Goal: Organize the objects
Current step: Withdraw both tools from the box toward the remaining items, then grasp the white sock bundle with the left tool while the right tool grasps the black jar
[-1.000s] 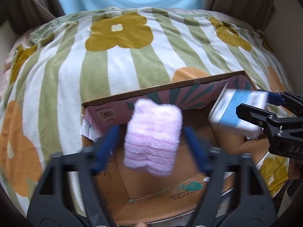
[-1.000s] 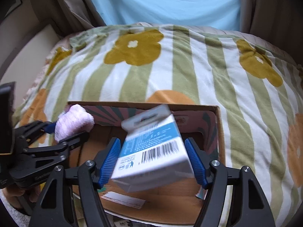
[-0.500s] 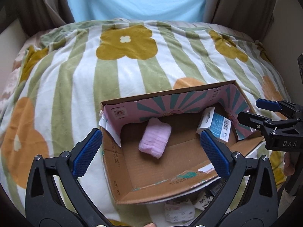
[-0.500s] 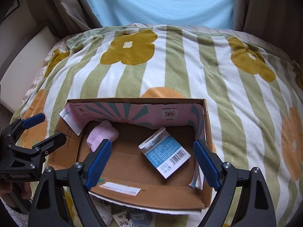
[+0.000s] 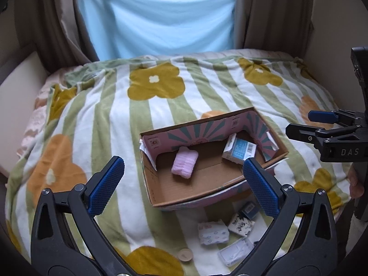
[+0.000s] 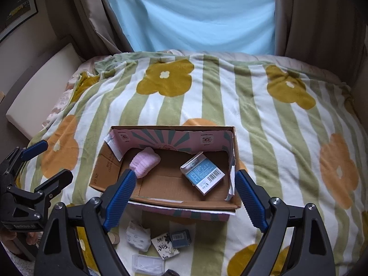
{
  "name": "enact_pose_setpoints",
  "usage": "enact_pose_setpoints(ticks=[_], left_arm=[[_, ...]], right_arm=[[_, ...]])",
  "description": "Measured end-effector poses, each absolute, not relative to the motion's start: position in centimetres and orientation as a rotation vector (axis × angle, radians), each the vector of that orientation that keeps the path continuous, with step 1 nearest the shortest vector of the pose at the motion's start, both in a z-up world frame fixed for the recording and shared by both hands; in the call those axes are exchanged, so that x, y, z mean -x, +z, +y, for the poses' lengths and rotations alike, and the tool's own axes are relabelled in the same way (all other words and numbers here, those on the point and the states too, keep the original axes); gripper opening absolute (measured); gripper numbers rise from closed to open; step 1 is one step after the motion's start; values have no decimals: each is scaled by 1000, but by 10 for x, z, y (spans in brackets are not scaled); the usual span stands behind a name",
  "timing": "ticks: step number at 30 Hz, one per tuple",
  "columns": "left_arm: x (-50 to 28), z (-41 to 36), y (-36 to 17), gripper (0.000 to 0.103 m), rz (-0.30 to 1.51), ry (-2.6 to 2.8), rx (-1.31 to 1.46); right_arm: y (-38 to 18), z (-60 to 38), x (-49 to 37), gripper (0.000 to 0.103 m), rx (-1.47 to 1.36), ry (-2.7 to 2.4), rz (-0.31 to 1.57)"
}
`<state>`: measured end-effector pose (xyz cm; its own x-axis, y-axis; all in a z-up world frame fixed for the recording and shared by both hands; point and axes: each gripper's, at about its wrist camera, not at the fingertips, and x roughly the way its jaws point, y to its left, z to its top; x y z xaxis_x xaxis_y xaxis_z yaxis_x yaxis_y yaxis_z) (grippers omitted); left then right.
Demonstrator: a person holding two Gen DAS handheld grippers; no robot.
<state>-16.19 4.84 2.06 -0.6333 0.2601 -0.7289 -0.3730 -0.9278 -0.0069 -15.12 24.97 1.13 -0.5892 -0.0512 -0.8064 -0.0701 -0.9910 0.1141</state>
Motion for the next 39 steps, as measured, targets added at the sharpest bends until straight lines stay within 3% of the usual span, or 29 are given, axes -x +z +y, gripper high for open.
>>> enact_pose_setpoints(ticks=[6,14,24,31,39], left_arm=[[125,34,37,103,199,2563,1080],[91,16,29,103,196,2573,1105],[48,34,-33,103,304,2438,1189],[42,42,-86,103,287,2351,1272],[55,54,-141,103,355,2336,1385]], right_arm=[[31,240,120,86,1341,2800,125],[26,236,88,86,1355,2856,159],[-23,218,49,86,1439,2921,112],[-75,206,22,86,1507,2934,-97],[-134,205,6,86,1681,2928,-181]])
